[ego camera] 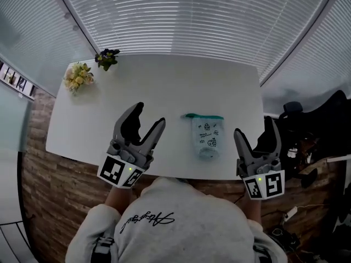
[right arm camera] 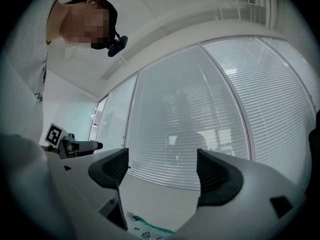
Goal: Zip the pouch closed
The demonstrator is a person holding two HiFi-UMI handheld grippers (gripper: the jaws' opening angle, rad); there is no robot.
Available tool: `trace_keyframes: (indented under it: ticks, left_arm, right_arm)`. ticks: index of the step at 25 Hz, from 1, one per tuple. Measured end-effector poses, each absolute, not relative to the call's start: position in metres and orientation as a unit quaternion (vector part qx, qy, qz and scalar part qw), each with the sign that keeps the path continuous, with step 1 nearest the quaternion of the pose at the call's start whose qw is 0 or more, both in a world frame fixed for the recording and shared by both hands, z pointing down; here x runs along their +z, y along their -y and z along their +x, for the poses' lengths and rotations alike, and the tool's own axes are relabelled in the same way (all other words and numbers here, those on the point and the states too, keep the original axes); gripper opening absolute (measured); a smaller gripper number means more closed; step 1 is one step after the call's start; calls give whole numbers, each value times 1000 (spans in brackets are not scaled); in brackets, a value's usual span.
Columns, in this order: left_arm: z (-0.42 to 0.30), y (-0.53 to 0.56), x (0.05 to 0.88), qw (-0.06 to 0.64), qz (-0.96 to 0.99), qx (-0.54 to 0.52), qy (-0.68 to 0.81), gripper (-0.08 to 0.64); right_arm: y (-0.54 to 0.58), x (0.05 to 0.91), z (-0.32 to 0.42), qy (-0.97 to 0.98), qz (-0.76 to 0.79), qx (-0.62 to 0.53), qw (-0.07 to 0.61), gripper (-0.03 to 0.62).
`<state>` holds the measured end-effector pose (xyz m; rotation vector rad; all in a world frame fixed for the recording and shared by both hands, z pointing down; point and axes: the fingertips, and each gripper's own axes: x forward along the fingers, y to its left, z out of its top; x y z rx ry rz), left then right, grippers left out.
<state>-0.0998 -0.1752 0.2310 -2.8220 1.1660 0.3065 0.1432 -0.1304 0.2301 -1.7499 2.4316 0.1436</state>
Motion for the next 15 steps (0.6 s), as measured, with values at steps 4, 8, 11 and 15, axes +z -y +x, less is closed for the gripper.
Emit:
trace_keyframes:
  ticks: [4, 8, 11, 15]
  left_arm:
    - [-100, 192, 239, 25, -922, 91, -375, 259]
    - [-96, 205, 246, 19, -925, 85, -370, 259]
    - [-89, 210, 249, 15, -927, 80, -367, 259]
    - [-79, 209, 250, 12, -926, 76, -370, 259]
  right_arm:
    - [145, 232, 141, -805, -587, 42, 68, 410]
    - [156, 237, 143, -804, -591, 38, 62, 410]
    - [161, 244, 147, -804, -590, 32, 58, 410]
    - [164, 256, 155, -807, -590, 17, 38, 410]
